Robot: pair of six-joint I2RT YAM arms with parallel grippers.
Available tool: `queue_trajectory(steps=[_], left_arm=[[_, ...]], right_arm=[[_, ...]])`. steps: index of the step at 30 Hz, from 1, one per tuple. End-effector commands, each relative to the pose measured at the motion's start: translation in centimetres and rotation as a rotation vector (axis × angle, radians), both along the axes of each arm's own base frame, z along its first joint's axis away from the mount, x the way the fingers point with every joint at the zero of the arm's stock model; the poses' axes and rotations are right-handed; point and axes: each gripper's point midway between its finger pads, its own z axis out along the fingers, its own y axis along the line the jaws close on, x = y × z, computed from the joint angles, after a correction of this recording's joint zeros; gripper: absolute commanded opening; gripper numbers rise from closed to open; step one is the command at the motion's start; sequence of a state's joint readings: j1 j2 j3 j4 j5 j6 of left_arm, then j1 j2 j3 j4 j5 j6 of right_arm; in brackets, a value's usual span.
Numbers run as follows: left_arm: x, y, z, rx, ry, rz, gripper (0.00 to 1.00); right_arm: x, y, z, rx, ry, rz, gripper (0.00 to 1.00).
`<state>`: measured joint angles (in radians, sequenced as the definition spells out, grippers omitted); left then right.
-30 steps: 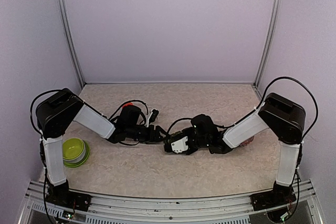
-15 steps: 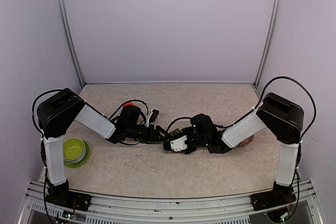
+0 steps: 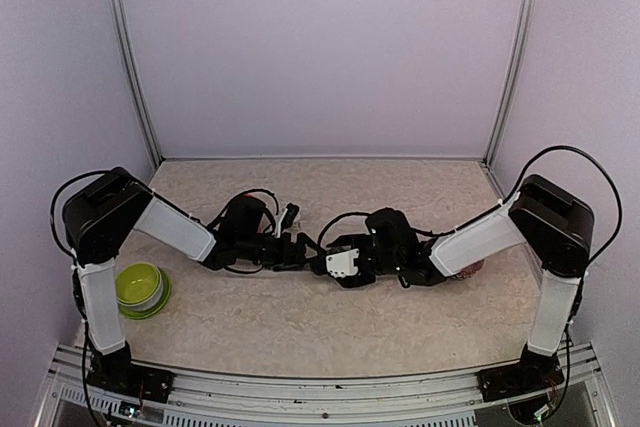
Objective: Sort the pills into containers
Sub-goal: Close the lid of the pill container on the pill container, then move the pill container to the center of the board.
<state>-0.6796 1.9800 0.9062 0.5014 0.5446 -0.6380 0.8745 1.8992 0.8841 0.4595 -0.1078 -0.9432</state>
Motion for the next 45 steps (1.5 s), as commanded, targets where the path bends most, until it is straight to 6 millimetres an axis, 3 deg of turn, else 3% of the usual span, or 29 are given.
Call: queue_trajectory(steps=[1,6,8,13,20,25,30,35,45], left_arm=[[0.3,1.8,1.2,0.055,-0.023,0.065,0.99],[-0.5,1.9,3.5,0.058,-0.054,0.078,0.99],[-1.5,1.6,4.3,0.053,-0.062,0.079,0.99],[-4.7,-0.8,5.6,0.061,-0.068,0.059,0.99],[-7.8,-5.2,4.8,0.066,-0.042,0.009,0.99],[-7.0,-7.3,2.2,0.104,-0.016,0.004,0.99],[-6.5,-7.9,-0.5,0.141,0.012,0.008,0.99],[-5.5,-6.9,-1.9,0.188,0.009,0.043,0.99],[-2.5,-3.1,-2.3,0.236,-0.014,0.130,0.99]], right_arm=[[-0.8,-1.0,3.3,0.106,0.051,-0.067,0.72],[-1.4,-2.7,5.9,0.191,0.099,-0.157,0.84],[-1.6,-3.8,6.7,0.220,0.128,-0.209,0.99],[-2.1,-6.4,9.3,0.331,0.187,-0.348,1.00],[-2.5,-10.3,11.4,0.424,0.210,-0.511,1.00],[-3.5,-11.7,12.6,0.485,0.225,-0.535,1.00],[-4.0,-12.8,13.4,0.503,0.215,-0.554,1.00],[-4.3,-13.1,13.8,0.520,0.214,-0.551,1.00],[-4.0,-12.6,13.0,0.502,0.227,-0.551,1.00]])
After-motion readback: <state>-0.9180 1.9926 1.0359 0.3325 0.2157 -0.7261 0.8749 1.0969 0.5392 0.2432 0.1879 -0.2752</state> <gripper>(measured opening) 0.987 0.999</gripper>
